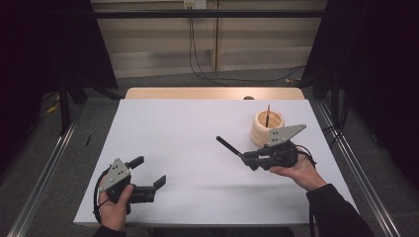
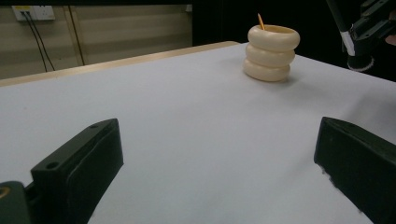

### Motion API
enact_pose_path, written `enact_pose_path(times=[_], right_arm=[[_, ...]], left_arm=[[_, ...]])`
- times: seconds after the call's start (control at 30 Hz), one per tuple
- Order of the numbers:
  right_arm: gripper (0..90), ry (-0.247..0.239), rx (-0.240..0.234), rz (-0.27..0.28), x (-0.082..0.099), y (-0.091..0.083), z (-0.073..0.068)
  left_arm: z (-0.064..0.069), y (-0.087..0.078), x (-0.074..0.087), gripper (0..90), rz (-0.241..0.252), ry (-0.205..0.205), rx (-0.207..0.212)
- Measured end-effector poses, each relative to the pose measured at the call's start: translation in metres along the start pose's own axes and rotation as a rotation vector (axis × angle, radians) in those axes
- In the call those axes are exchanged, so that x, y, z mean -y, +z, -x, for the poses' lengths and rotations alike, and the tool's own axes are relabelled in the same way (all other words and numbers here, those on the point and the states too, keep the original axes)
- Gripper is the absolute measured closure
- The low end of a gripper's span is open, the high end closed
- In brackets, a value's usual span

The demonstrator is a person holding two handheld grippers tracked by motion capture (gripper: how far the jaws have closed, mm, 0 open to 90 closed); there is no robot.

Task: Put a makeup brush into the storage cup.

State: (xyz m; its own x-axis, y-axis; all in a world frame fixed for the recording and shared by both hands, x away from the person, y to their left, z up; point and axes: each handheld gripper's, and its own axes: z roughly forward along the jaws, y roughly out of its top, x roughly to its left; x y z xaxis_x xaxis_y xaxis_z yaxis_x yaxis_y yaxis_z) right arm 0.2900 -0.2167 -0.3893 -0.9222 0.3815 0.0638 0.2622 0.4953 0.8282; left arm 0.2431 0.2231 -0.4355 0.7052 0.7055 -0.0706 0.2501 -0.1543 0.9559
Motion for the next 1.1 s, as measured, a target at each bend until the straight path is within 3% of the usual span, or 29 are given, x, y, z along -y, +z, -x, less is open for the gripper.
enact_pose_path(times=[0.5,1.1], right_arm=[[77.9,-0.081,-0.067,-0.227,-0.015,0.018,-0.006],[77.8,-0.136,-0.12,-0.424,-0.018,0.038,-0.005]], left_arm=[[0.0,0.0,0.0,1.2,-0.005,0.001,0.003],[-0.001,0.002,0.001,1.2,-0.012,0.007,0.015]])
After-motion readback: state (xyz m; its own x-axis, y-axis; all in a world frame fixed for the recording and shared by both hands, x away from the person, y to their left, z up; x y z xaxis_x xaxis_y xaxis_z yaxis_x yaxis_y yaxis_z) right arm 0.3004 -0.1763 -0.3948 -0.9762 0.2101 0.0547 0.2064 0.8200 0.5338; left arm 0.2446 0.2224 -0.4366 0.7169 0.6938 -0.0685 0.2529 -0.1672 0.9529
